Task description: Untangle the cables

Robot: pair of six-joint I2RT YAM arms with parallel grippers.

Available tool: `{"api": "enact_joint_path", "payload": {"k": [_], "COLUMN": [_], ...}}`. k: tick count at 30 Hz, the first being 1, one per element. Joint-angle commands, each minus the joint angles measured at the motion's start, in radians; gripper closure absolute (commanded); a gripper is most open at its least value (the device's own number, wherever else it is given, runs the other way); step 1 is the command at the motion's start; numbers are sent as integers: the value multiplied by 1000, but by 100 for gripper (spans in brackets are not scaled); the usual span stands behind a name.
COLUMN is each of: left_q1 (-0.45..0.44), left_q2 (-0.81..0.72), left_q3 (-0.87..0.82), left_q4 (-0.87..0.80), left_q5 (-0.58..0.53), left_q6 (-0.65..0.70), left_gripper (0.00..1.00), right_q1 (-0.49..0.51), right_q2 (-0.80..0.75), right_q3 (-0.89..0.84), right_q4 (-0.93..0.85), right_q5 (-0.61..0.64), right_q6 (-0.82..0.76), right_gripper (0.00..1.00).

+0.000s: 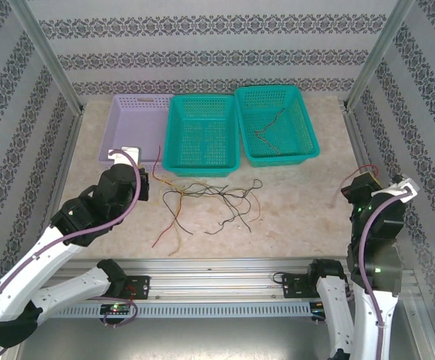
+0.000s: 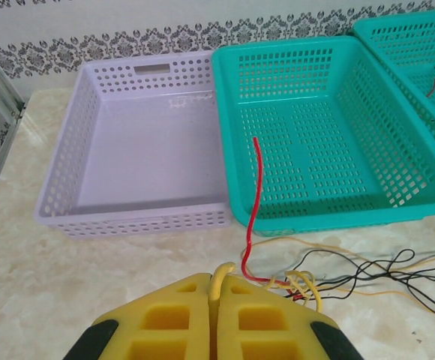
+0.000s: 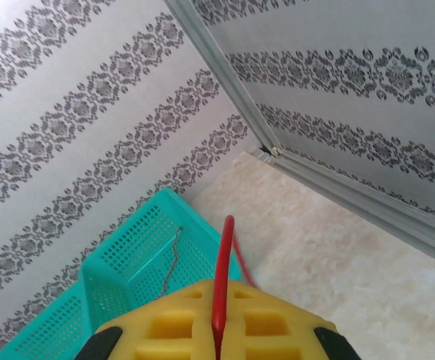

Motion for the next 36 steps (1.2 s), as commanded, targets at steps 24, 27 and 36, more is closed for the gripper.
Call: {"api": "enact_joint_path", "payload": {"k": [24, 27, 36], "left_q1": [12, 12, 12], "left_q2": [-30, -30, -31], "left_q3": [-95, -103, -124], "left_q4": [139, 150, 175], "left_q5": [256, 264, 276], "left_q6": [45, 50, 63], "left_gripper": [100, 100, 100], "right_q1": [139, 174, 196], "right_q2": [603, 703, 958], "right_q3": [474, 541, 690], "right_q4": [206, 212, 223], "right_q5": [-243, -223, -222], "right_q6": [-16, -60, -127], "right_gripper": [100, 100, 100]}}
